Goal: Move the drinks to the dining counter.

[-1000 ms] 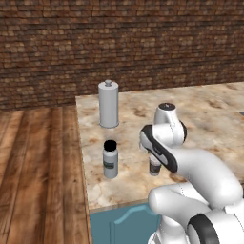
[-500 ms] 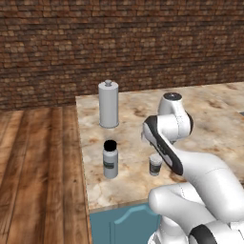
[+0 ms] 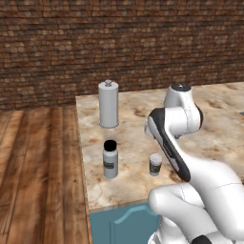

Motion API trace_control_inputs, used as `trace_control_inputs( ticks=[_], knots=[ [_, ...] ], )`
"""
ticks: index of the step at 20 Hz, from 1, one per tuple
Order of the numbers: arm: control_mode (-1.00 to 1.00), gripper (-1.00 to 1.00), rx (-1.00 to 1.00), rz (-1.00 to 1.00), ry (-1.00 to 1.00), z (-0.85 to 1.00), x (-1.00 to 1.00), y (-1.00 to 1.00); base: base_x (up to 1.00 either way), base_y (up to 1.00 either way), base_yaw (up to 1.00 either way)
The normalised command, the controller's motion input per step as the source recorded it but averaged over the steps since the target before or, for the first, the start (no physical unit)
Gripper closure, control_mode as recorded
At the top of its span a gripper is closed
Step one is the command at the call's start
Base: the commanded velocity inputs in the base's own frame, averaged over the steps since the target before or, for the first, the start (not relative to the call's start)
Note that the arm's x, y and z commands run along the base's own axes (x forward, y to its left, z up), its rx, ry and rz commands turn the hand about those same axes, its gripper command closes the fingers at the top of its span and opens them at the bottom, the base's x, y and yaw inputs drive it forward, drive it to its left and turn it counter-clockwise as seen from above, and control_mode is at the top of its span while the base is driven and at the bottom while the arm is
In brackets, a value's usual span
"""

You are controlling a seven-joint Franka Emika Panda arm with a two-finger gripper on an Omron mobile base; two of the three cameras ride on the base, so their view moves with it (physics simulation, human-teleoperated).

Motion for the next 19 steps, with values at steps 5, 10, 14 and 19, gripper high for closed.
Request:
trace_control_inputs(
  ticks=[5,10,14,19],
  knots=[
    [-1.0,-1.0,0.0,0.01,-0.08,0.41,-0.39,0.0,0.0,0.0,0.0],
    [-1.0,-1.0,0.0,0.03,-0.04,0.44,-0.43,0.0,0.0,0.0,0.0],
    [-1.0,-1.0,0.0,0.04,-0.02,0.5,-0.43,0.0,0.0,0.0,0.0],
    [-1.0,-1.0,0.0,0.05,-0.02,0.42,-0.37,0.0,0.0,0.0,0.0]
  ],
)
